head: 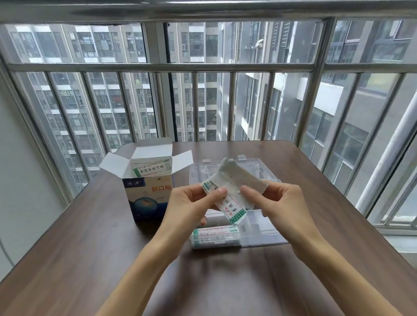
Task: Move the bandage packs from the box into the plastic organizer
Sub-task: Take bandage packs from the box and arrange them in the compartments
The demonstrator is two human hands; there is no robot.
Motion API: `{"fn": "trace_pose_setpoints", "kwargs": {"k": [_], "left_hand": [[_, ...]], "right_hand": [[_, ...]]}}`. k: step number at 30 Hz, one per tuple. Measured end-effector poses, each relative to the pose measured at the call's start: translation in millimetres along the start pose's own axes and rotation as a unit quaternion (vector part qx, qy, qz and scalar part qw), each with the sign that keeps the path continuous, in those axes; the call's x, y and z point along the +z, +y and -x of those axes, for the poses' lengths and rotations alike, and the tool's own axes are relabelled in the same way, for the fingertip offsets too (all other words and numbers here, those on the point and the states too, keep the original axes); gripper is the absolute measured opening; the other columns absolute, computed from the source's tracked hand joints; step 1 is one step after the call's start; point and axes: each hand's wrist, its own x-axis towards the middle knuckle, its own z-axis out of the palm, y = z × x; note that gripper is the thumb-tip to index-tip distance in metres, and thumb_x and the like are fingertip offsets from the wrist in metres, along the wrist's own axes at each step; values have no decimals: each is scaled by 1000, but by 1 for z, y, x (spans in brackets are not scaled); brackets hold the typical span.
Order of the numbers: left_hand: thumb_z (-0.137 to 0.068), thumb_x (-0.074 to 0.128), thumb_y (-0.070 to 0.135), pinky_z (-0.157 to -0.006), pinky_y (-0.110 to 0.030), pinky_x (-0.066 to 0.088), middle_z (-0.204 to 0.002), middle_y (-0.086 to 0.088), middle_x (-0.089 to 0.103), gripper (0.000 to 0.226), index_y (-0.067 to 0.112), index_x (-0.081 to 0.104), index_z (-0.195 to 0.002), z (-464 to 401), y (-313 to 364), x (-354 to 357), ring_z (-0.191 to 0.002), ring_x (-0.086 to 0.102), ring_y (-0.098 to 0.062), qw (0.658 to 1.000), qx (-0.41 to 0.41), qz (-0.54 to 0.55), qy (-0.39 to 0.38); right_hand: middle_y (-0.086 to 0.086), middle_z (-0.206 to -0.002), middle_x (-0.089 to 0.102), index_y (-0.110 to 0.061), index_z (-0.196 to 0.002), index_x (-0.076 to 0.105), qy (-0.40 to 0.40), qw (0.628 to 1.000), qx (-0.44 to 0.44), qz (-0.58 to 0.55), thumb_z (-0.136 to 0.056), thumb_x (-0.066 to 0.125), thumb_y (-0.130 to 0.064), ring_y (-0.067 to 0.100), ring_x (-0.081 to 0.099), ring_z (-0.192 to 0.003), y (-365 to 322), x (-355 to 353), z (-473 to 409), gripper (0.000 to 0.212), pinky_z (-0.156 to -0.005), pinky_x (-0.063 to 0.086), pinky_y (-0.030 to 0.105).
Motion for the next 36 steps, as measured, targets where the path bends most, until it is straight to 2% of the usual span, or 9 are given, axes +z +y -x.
{"fn": "trace_pose_setpoints", "kwargs": {"k": [6, 10, 15, 18, 21, 26, 31, 33, 36], "left_hand": [[-88, 63, 21, -51, -14, 48, -85, -1, 76, 11, 19, 73, -94, 1, 0, 2, -81, 72, -10, 1000, -18, 6, -10], [-92, 58, 20, -54, -17, 52, -84, -2, 76, 15, 17, 72, -95, -1, 0, 2, -79, 72, -10, 999, -39, 24, -5], [-100, 44, 16, -62, -29, 57, -75, -4, 73, 26, 13, 69, -94, -6, -1, 3, -73, 70, -12, 996, -79, 44, 7], [-99, 37, 15, -66, -32, 56, -78, -7, 73, 30, 5, 65, -100, -10, 2, 1, -75, 69, -16, 992, -86, 92, 9], [-98, 30, 22, -68, -29, 57, -94, -13, 73, 38, 6, 64, -107, -7, 6, 1, -81, 69, -18, 982, -96, 156, -43], [-78, 57, 50, -77, -28, 56, -92, -8, 75, 49, 8, 67, -102, -8, 7, 7, -86, 72, -16, 990, -75, 105, -58], [-95, 50, 34, -78, -25, 55, -95, -1, 75, 24, 19, 69, -99, 0, 2, 8, -91, 71, -11, 998, 3, 57, -37], [-98, 47, 31, -80, -31, 54, -96, -2, 75, 25, 21, 70, -98, -2, 1, 4, -91, 71, -14, 998, 5, 57, -9], [-98, 46, 29, -83, -35, 55, -91, -2, 75, 24, 22, 70, -95, -5, 2, -1, -85, 70, -16, 998, 3, 70, 1]], "right_hand": [[-16, -79, 73, -29, -89, 75, 94, 977, -163, 99, -84, 69, -22, -4, 62, -70, 6, -3, -1, 11, -64, 51, 23], [-10, -92, 72, -21, -107, 72, 110, 893, -343, 271, -86, 67, -20, 5, 64, -70, 11, -7, 2, 21, -60, 53, 27], [-3, -84, 66, -19, -98, 75, 91, 793, -408, 443, -74, 67, -12, 16, 60, -73, 17, 3, 0, 26, -48, 49, 28], [-2, -82, 65, -18, -96, 75, 80, 775, -421, 465, -74, 66, -11, 15, 55, -74, 16, 4, 1, 25, -45, 46, 27], [-2, -84, 64, -18, -98, 74, 71, 770, -422, 474, -76, 63, -11, 13, 52, -78, 14, 6, 1, 25, -44, 45, 27], [0, -86, 62, -17, -100, 72, 40, 764, -428, 481, -84, 54, -12, 17, 56, -75, 14, 10, 2, 25, -48, 47, 28], [-3, -93, 63, -17, -107, 69, -7, 779, -444, 443, -83, 61, -6, 15, 55, -84, 16, 16, 3, 27, -64, 51, 26], [-7, -102, 65, -17, -113, 68, -61, 799, -433, 413, -79, 62, -3, 12, 57, -96, 14, 14, 5, 38, -80, 49, 21], [-13, -105, 65, -20, -104, 68, -58, 887, -347, 300, -77, 49, -15, 5, 55, -105, 7, 11, 9, 33, -90, 42, 16]]}}
